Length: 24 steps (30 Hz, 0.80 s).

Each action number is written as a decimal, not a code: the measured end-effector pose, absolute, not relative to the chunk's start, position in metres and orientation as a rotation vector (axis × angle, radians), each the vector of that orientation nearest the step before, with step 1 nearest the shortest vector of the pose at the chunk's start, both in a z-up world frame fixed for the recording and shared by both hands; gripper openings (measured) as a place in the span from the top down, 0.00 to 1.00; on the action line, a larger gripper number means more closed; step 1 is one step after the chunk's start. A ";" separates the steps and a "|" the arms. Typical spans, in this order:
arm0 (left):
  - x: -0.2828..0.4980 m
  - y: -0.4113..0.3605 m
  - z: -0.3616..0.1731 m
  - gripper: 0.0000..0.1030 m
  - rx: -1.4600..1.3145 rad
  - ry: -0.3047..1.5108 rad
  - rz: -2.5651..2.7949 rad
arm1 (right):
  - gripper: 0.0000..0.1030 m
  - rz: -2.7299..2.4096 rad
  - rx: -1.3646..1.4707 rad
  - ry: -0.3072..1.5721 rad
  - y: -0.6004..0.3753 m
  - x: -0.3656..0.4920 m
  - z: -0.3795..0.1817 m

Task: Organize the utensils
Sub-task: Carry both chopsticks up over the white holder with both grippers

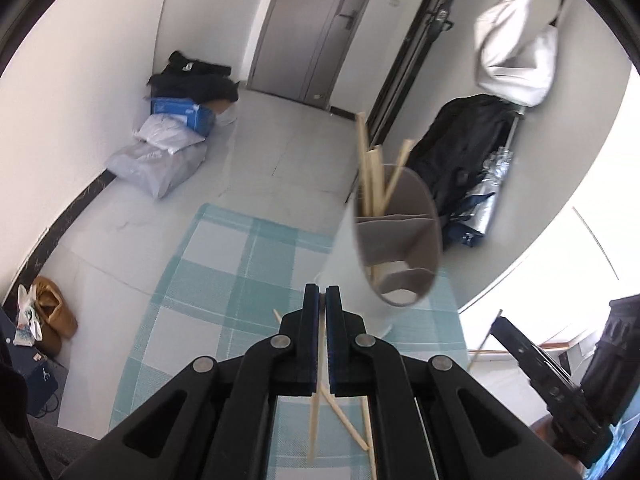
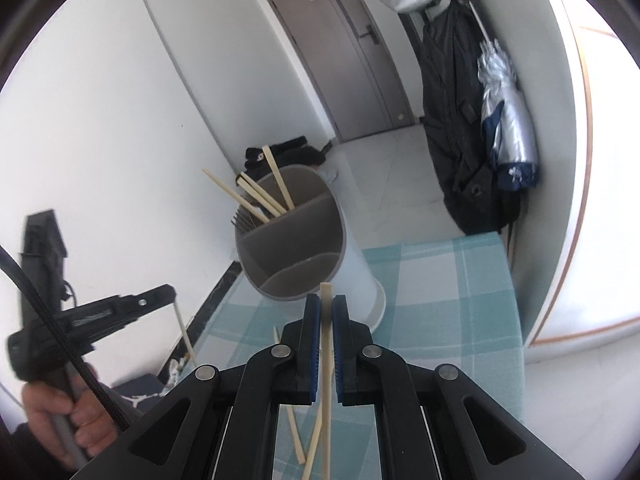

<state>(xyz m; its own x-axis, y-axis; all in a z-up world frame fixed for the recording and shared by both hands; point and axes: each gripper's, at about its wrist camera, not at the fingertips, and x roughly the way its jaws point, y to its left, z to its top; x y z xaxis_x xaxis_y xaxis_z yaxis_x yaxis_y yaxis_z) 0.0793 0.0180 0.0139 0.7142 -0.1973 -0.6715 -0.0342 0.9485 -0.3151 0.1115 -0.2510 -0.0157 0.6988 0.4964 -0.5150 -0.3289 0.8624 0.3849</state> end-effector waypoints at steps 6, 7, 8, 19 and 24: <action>0.064 0.010 0.020 1.00 -0.261 0.767 -0.122 | 0.95 0.465 0.224 0.623 -0.244 0.100 -0.008; 0.064 0.011 0.019 1.00 -0.268 0.772 -0.126 | 0.95 0.464 0.214 0.620 -0.243 0.098 -0.007; 0.063 0.013 0.019 1.00 -0.274 0.774 -0.122 | 0.95 0.464 0.206 0.619 -0.242 0.097 -0.006; 0.044 0.000 0.035 1.00 -0.198 0.742 -0.176 | 0.95 0.447 0.185 0.584 -0.239 0.075 0.011; 0.045 -0.004 0.041 1.00 -0.204 0.740 -0.207 | 0.95 0.433 0.195 0.580 -0.243 0.076 0.012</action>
